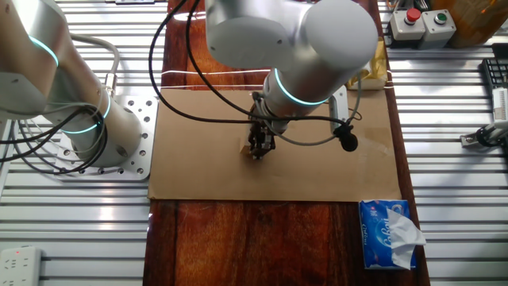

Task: Grab the block and place it at the designated location

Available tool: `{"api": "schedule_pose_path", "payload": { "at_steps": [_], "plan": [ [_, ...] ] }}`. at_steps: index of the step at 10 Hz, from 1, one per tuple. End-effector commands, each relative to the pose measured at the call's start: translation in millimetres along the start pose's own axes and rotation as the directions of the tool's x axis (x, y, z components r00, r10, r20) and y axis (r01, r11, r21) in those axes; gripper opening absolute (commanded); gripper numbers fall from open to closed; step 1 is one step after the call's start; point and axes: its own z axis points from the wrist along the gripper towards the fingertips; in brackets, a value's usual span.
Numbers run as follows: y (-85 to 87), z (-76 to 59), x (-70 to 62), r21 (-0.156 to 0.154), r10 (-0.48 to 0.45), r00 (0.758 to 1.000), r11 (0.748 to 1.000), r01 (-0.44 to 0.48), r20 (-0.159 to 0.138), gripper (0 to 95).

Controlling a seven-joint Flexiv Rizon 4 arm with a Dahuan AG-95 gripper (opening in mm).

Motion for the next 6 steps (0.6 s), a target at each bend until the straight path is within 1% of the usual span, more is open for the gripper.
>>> {"api": "schedule_pose_path", "payload": {
  "at_steps": [1,6],
  "plan": [
    [0.4,0.8,-0.1,-0.003,-0.001,1.0,1.0,0.001,-0.002,19.0],
    [0.0,1.5,2.2,0.0,-0.001,1.0,1.0,0.001,-0.006,19.0]
  ]
}}
